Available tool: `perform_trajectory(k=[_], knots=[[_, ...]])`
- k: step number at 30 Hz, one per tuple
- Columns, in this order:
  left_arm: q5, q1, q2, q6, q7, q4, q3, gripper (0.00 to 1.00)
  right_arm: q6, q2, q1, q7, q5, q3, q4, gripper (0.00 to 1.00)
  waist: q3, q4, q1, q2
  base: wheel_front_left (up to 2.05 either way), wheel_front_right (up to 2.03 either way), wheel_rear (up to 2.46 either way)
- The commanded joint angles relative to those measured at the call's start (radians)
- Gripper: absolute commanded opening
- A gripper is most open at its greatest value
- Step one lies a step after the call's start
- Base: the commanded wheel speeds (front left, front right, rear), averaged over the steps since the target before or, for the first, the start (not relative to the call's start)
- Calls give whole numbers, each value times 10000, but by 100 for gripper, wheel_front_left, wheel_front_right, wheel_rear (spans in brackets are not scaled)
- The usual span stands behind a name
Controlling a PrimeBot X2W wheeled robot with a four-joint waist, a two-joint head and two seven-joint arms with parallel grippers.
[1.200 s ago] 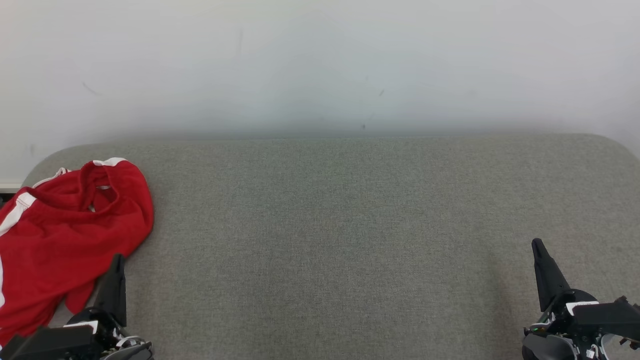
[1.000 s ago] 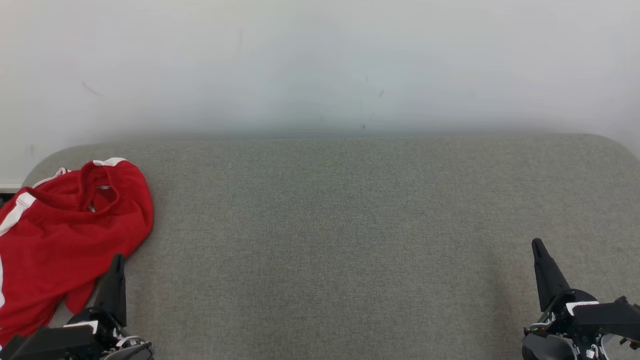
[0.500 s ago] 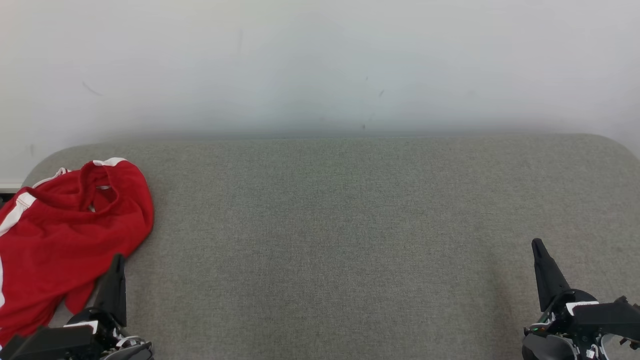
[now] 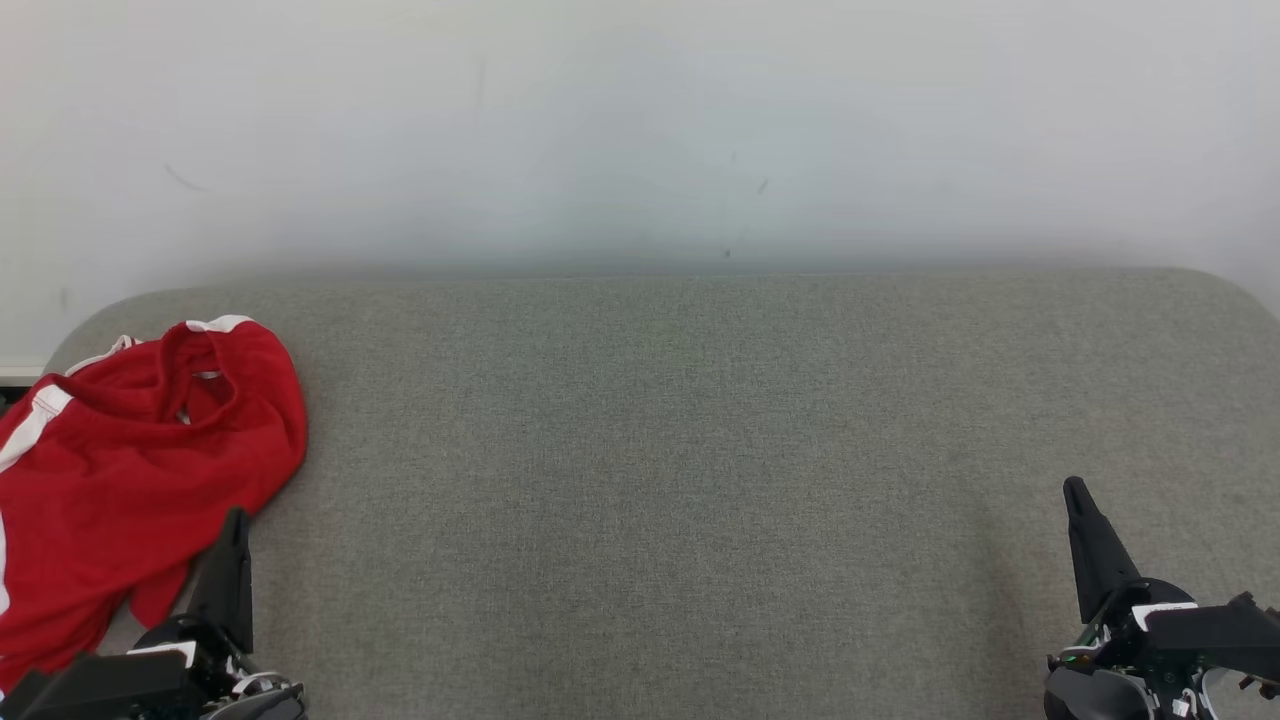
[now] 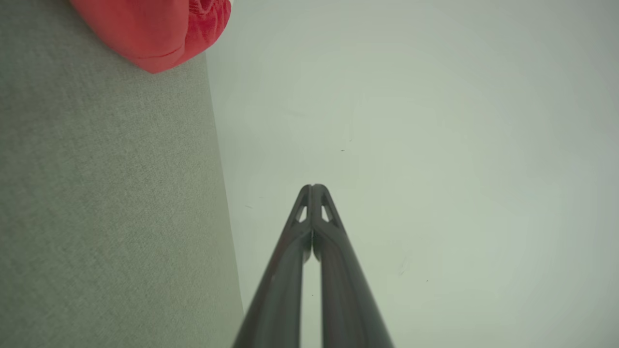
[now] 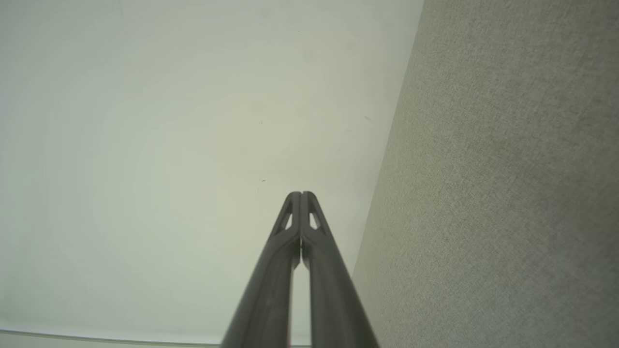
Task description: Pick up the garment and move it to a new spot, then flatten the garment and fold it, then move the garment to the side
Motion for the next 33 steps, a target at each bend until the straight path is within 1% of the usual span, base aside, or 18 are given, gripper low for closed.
perform_trajectory(k=[1,15,16,17,22,33], knots=[[77,-51,35,-15,-9,-2,9,0,-4,-73,-83,15,13,-30,-11,0,0,0,0,0,0,0,0],[77,-51,35,-16,-9,-2,9,0,-4,-73,-83,15,13,-30,-11,0,0,0,0,0,0,0,0],[1,0,0,2,-3,-1,-1,0,0,0,-1,-1,-2,3,-2,0,0,0,0,0,0,0,0],[-1,34,-15,2,-2,59,-3,100,0,23,37,-3,-1,10,68,100,0,0,0,0,0,0,0],[2,465,-158,2,-27,460,-52,100,-2,158,432,-27,-11,97,499,100,0,0,0,0,0,0,0],[360,550,-91,26,-595,135,-387,100,-2,108,205,-550,-421,733,395,100,1,-9,0,0,0,0,0]])
